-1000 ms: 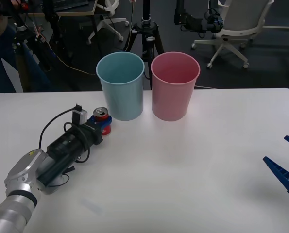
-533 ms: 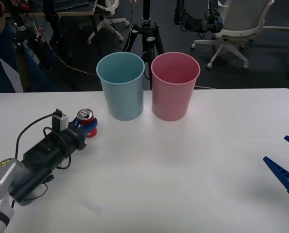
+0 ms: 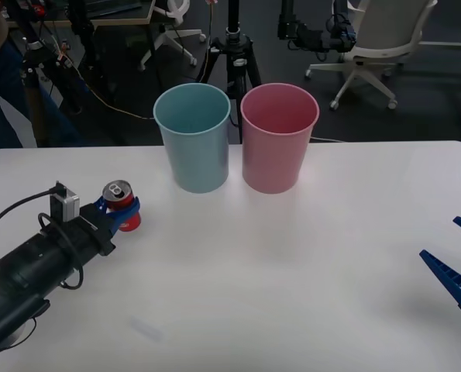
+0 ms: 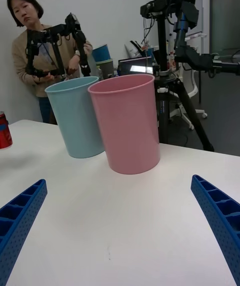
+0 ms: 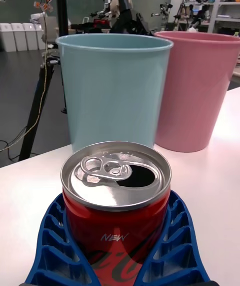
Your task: Grasp the object on the table and drop it into the matching bin: aluminum can to the light blue bin, PET bottle to the pink bin.
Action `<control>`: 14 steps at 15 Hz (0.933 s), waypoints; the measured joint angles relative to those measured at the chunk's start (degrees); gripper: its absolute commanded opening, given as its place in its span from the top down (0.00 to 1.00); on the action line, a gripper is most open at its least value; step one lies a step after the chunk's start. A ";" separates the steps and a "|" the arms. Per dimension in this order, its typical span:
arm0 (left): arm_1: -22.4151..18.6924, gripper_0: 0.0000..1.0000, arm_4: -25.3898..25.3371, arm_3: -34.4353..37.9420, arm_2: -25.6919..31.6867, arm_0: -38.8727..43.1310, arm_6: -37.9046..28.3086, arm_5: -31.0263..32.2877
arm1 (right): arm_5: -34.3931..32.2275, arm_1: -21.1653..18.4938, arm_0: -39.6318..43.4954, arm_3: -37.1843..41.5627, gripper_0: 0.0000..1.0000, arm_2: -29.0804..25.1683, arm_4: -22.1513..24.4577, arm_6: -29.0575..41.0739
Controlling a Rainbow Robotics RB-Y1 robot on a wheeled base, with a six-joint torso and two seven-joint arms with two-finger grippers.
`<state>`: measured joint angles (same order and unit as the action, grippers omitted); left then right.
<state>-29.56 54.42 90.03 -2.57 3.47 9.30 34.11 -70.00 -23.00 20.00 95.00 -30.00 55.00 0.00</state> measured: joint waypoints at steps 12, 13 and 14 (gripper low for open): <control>-18.80 1.00 4.62 21.94 1.26 -4.13 -25.54 -3.87 | 0.00 0.00 0.00 0.00 0.00 0.00 0.00 0.00; -19.27 1.00 5.96 21.94 1.28 -6.21 -28.56 -3.65 | 0.00 0.00 0.00 0.00 0.00 0.00 0.00 0.00; -19.38 1.00 6.83 21.77 1.30 -8.12 -31.83 -3.57 | 0.00 0.00 0.00 0.00 0.00 0.00 0.00 0.00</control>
<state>-48.93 61.24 111.80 -1.28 -4.65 -22.52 30.54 -70.00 -23.00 20.00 95.00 -30.00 55.00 0.00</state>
